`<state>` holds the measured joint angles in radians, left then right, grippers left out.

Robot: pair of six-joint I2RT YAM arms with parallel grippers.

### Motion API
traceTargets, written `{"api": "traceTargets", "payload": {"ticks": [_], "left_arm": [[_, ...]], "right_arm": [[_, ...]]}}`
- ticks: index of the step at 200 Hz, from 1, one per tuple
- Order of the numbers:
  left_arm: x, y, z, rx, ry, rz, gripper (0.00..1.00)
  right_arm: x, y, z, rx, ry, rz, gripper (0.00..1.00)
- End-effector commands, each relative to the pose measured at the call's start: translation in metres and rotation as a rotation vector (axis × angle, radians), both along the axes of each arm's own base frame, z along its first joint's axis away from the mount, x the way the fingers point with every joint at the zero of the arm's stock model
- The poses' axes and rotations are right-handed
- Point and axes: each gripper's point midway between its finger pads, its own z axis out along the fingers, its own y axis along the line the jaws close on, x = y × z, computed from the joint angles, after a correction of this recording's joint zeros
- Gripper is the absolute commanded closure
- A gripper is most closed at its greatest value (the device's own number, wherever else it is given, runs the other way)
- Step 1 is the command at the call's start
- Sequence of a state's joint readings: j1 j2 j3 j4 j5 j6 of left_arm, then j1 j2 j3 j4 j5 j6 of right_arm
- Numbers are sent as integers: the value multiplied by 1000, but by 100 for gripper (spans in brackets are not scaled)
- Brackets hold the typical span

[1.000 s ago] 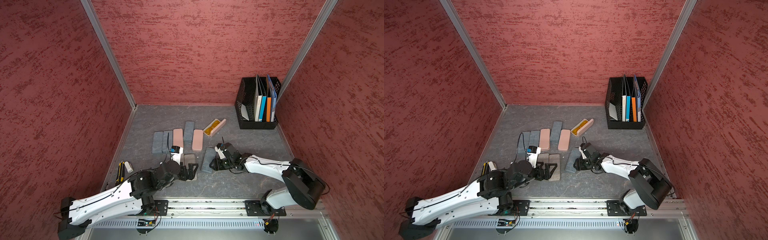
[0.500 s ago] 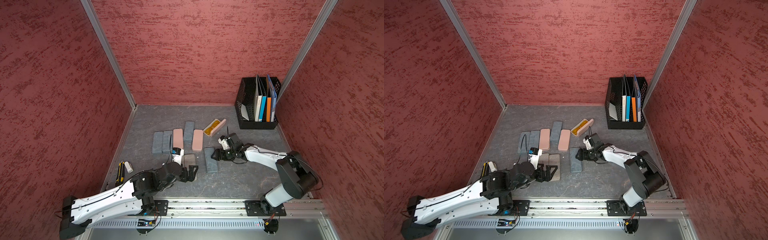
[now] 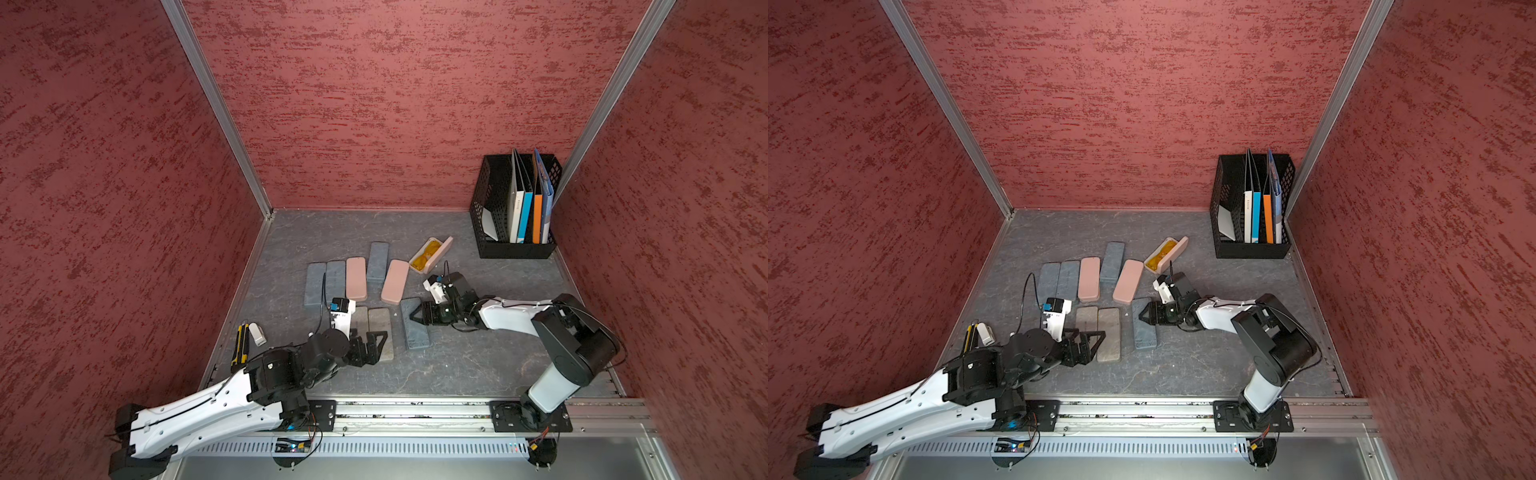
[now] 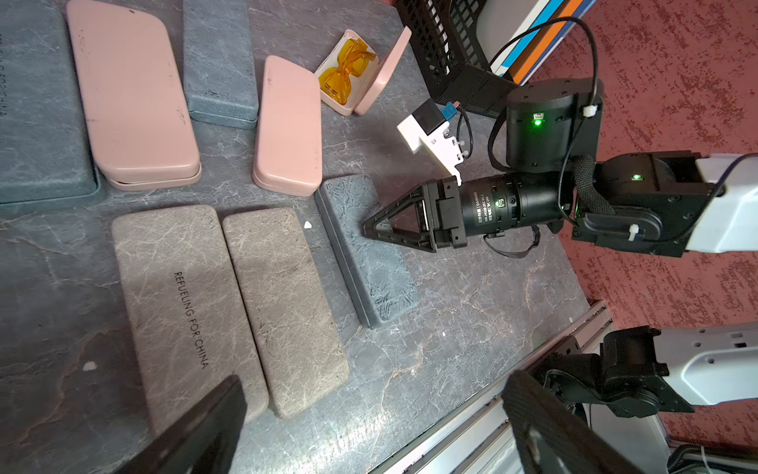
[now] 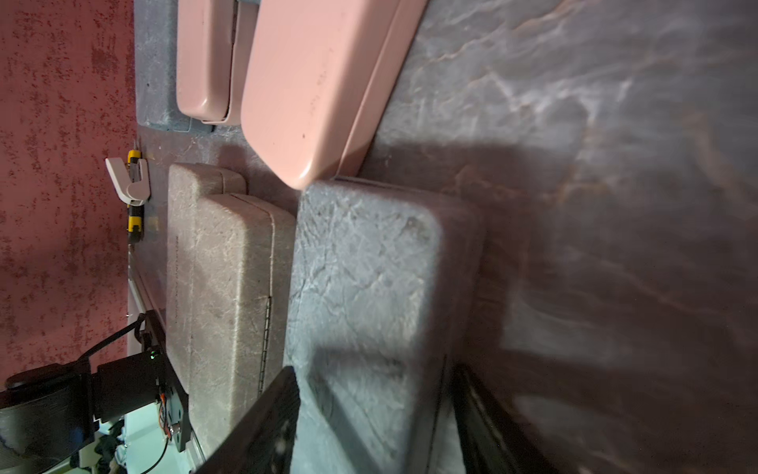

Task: Close the glasses case
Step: Move the glasses case to the center of the board, then adjust the glasses case at the center of the board.

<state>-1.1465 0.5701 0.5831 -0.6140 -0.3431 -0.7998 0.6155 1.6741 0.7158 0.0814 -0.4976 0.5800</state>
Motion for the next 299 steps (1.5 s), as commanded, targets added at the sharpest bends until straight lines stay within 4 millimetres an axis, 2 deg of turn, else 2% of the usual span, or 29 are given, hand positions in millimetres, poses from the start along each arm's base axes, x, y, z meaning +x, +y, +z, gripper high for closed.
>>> {"api": "traceTargets", "payload": {"ticks": [1, 43, 84, 98, 118, 136, 160, 179, 197, 219, 235, 275, 299], "left_arm": [[1, 3, -8, 20, 9, 15, 0], [0, 2, -10, 21, 14, 12, 0], [1, 4, -13, 24, 16, 19, 0], [0, 5, -13, 21, 16, 20, 0], [0, 6, -12, 21, 16, 20, 0], [2, 6, -9, 29, 12, 24, 0], [8, 5, -5, 43, 13, 32, 0], [19, 1, -10, 47, 77, 29, 0], [34, 1, -19, 47, 143, 44, 3], [55, 0, -22, 37, 172, 63, 9], [70, 1, -25, 19, 202, 81, 17], [99, 2, -28, 1, 228, 107, 31], [113, -1, -31, -2, 237, 108, 33]], "right_arm": [[-24, -9, -33, -68, 120, -91, 41], [-38, 3, -41, -68, 131, -155, 41], [-41, 16, -42, -36, 136, -127, 39], [-39, 12, -40, -50, 125, -134, 35], [-31, 2, -26, -57, 100, -149, 30], [-21, -13, -11, -75, 77, -174, 26], [-1, -24, 3, -71, 71, -198, 25], [20, -23, 10, -31, 72, -201, 26], [39, -10, 18, 5, 73, -173, 28], [59, 8, 15, 30, 91, -145, 33], [70, 17, 10, 41, 114, -134, 37], [109, 14, 2, 26, 129, -177, 49], [126, 14, 2, 30, 127, -186, 53]]}}
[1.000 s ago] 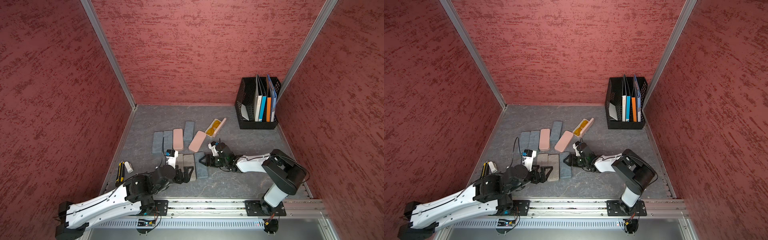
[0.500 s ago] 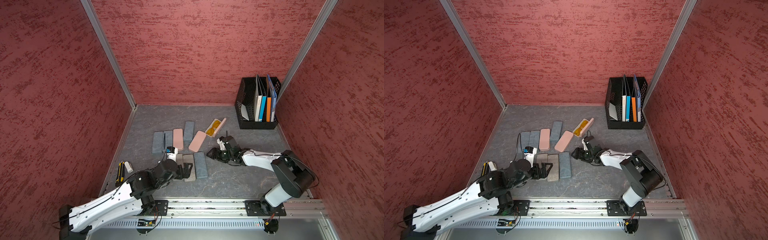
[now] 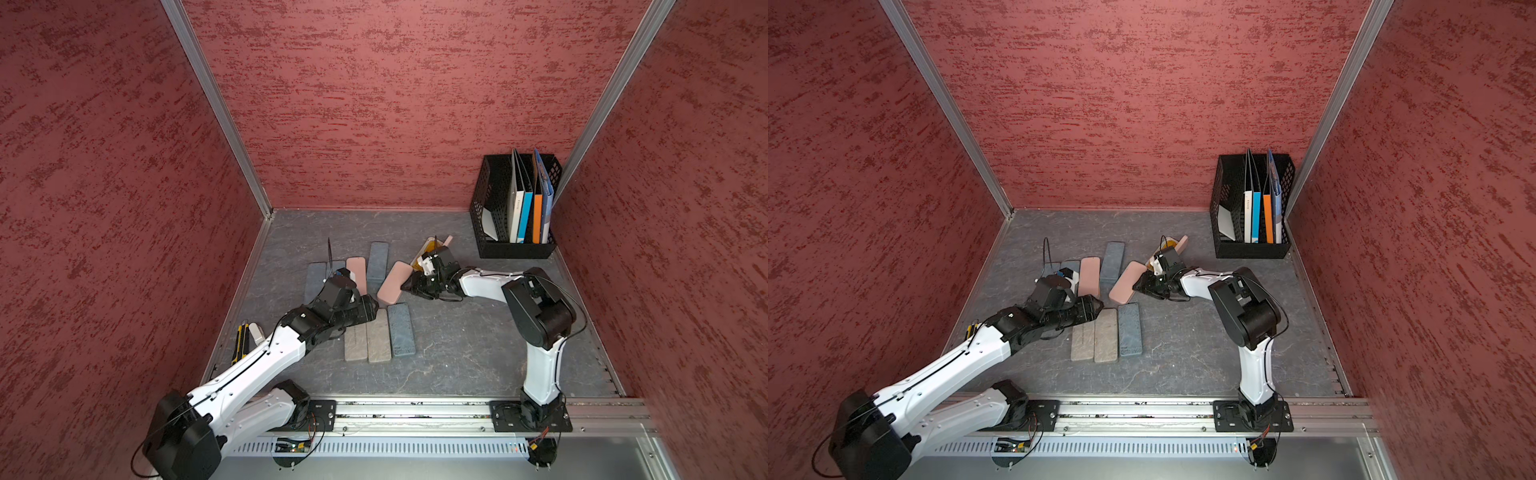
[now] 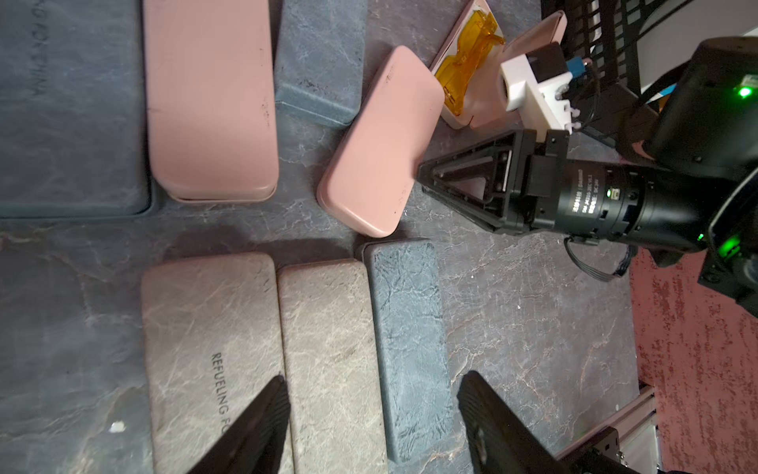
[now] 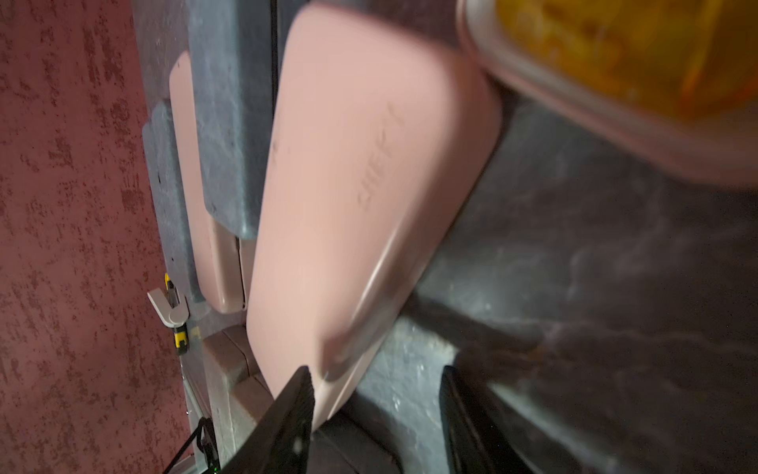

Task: Close the glasses case
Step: Adjust the glasses case at the center of the board, then move the glasses case to the center of the board.

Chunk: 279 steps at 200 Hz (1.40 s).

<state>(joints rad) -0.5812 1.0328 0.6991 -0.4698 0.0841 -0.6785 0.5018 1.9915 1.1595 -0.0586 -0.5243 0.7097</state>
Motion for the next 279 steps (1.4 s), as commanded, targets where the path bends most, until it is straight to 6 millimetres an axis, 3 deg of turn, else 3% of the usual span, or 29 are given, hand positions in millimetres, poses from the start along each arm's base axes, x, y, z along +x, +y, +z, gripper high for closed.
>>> {"api": "traceTargets", "payload": {"ticks": [1, 54, 104, 140, 163, 181, 220, 248, 279], "left_arm": [[16, -12, 15, -49, -43, -43, 33], [57, -12, 18, -45, -48, -20, 32], [118, -12, 26, -11, -56, 1, 32], [166, -17, 13, 25, -23, -8, 32], [199, -13, -3, 74, -3, 12, 33], [225, -9, -12, 107, 5, 25, 40], [277, -3, -30, 157, 24, 38, 68], [309, -4, -49, 202, 29, 17, 82], [323, -8, -83, 239, 100, -26, 90]], "right_arm": [[13, -4, -2, -7, 16, -1, 53], [47, 6, -2, 11, 14, 17, 56], [70, 13, 9, 26, 2, 32, 57], [70, 6, 14, 40, -12, 13, 52], [72, 0, 27, 44, -43, 3, 49], [70, -2, 40, 56, -65, 14, 48], [55, -7, 52, 65, -82, 35, 48], [44, -10, 48, 75, -73, 40, 48], [35, -12, 37, 71, -50, 44, 49]]}}
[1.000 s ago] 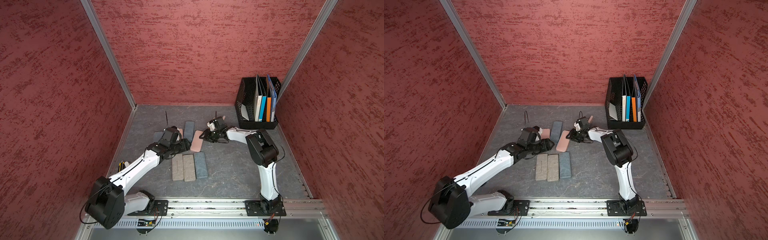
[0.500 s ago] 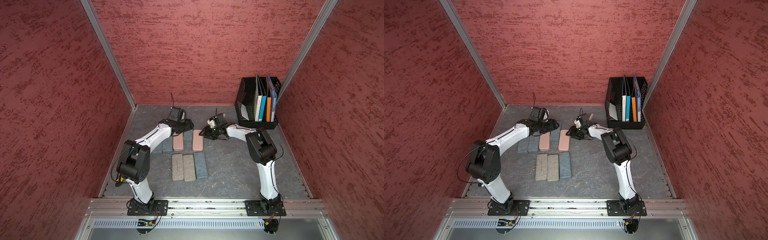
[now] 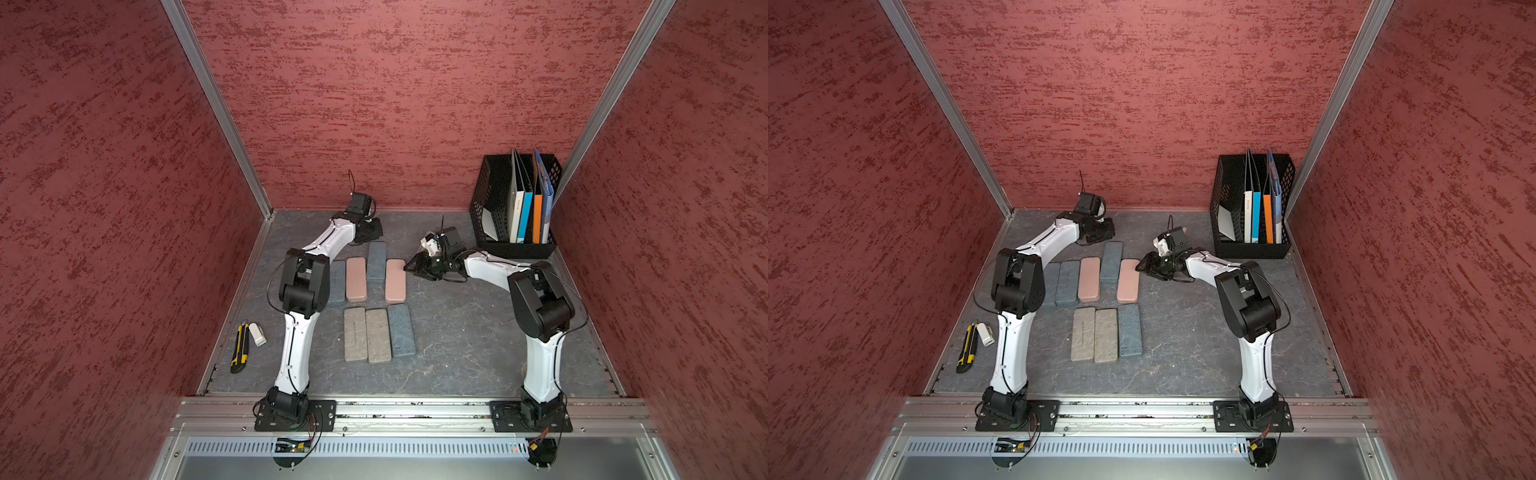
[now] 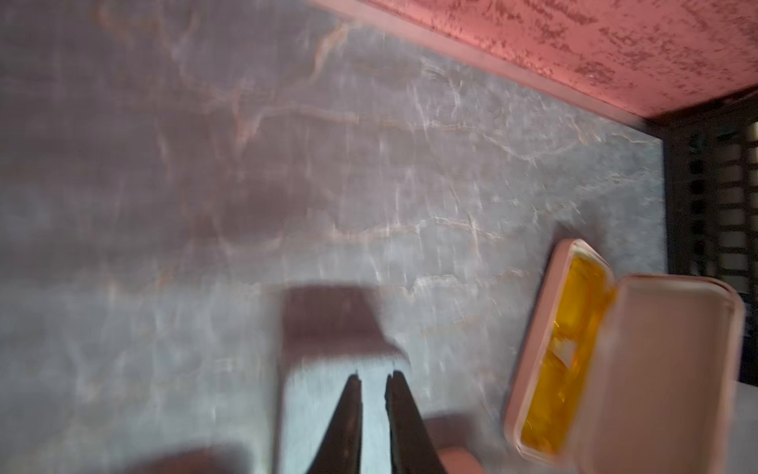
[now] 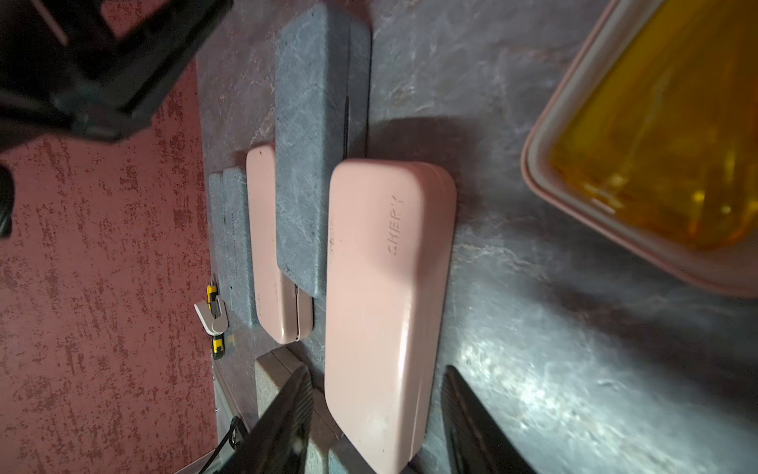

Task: Close the glasses case
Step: Move the glasses case to the center of the board, then close the glasses case at the center of the board.

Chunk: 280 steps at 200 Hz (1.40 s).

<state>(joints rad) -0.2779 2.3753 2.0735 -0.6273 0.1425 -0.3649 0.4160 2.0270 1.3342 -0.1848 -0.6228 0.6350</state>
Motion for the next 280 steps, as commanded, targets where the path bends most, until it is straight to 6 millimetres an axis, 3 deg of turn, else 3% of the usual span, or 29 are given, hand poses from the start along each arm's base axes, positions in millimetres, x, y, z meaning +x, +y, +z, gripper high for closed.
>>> {"api": "traceTargets", "payload": {"ticks": [1, 57, 113, 153, 168, 183, 218, 228, 252, 280], "left_arm": [[-7, 3, -29, 58, 91, -47, 91], [-27, 2, -59, 58, 145, -72, 94], [-60, -2, -60, 55, 147, -88, 95], [-70, -1, -57, 54, 134, -82, 95], [-69, 4, -47, 63, 114, -62, 93], [-66, 9, -32, 69, 83, -38, 85], [-61, 12, 14, 51, -6, -11, 49], [-61, 11, 27, 38, -32, -4, 44], [-66, -6, 56, -32, -92, -47, 33], [-71, -51, 72, -117, -108, -166, 29]], "right_arm": [[-5, -1, 1, 15, -20, 19, 49], [-13, -2, -10, 17, 1, 18, 50], [-27, -1, -22, 11, 20, 19, 50], [-31, 11, -26, 30, 27, 36, 50], [-31, 13, -24, 39, 27, 41, 51], [-27, 8, -17, 30, 8, 22, 50], [-13, -12, 19, 23, -51, -10, 47], [-13, -18, 27, 17, -61, -15, 45], [-9, -42, 35, -12, -50, -59, 40], [4, -73, 46, -6, -59, -130, 39]]}}
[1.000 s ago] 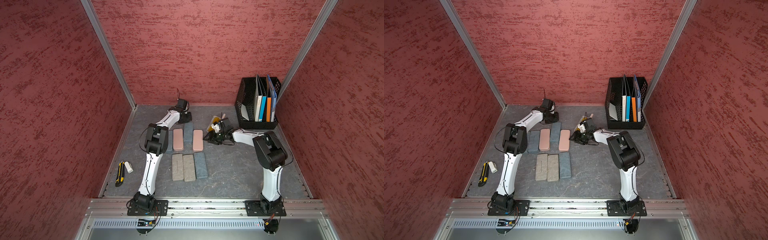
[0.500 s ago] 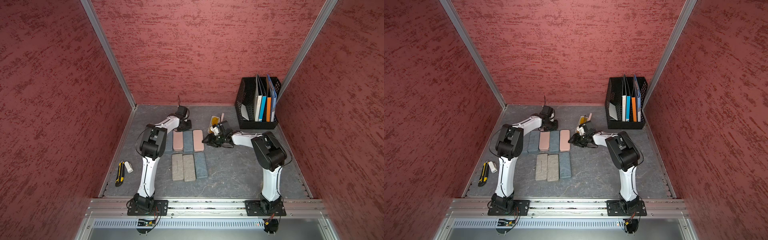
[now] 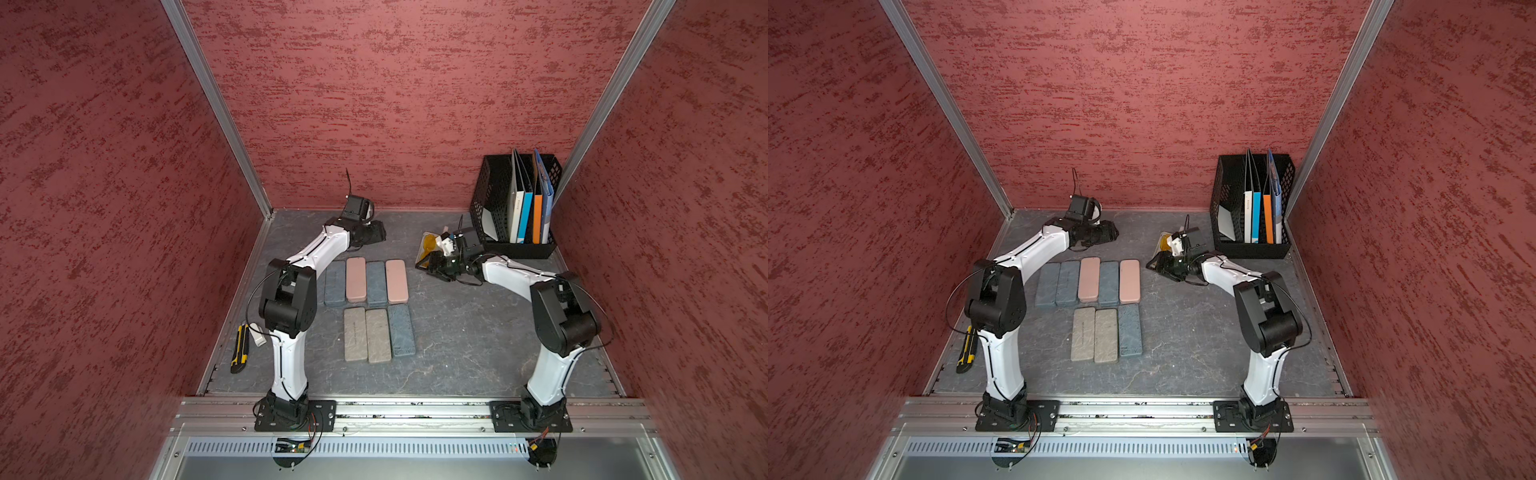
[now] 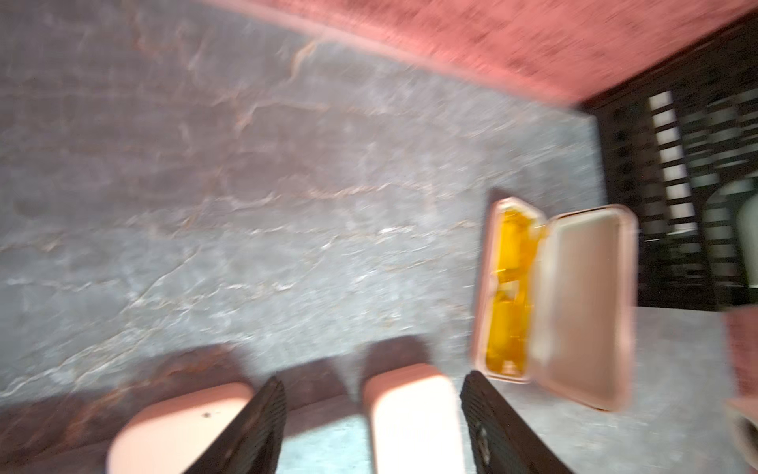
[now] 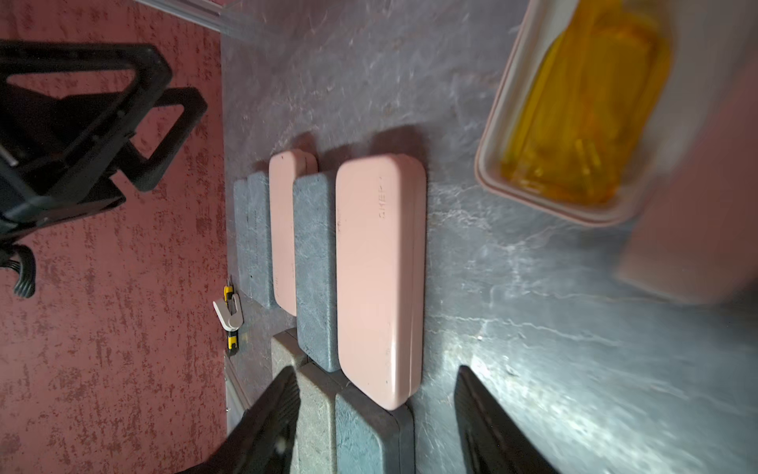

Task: Close the glasses case
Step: Close the glasses case at the center of the board.

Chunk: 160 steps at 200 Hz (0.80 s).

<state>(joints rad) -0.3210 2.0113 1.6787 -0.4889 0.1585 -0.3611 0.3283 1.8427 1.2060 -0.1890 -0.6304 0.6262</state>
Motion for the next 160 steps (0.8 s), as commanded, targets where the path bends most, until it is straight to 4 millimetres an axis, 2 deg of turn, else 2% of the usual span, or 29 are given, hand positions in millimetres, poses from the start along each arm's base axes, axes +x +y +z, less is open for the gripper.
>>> {"api": "traceTargets", "payload": {"ticks": [1, 24, 68, 91, 122, 160], "left_arm": [[-6, -44, 8, -72, -7, -117, 29], [1, -75, 1, -116, 22, -166, 32], [27, -102, -28, -146, 69, -165, 39], [39, -112, -48, -145, 108, -161, 47], [49, -122, -66, -164, 140, -156, 64], [53, -129, -80, -188, 155, -158, 71]], "right_arm": [[11, -27, 8, -26, -6, -56, 39], [23, -42, 17, -30, -21, -81, 38], [43, -71, 19, -60, -27, -135, 39], [58, -73, 14, -61, -22, -131, 42], [75, -75, 6, -64, -17, -136, 50], [86, -75, -4, -69, -12, -137, 57]]}}
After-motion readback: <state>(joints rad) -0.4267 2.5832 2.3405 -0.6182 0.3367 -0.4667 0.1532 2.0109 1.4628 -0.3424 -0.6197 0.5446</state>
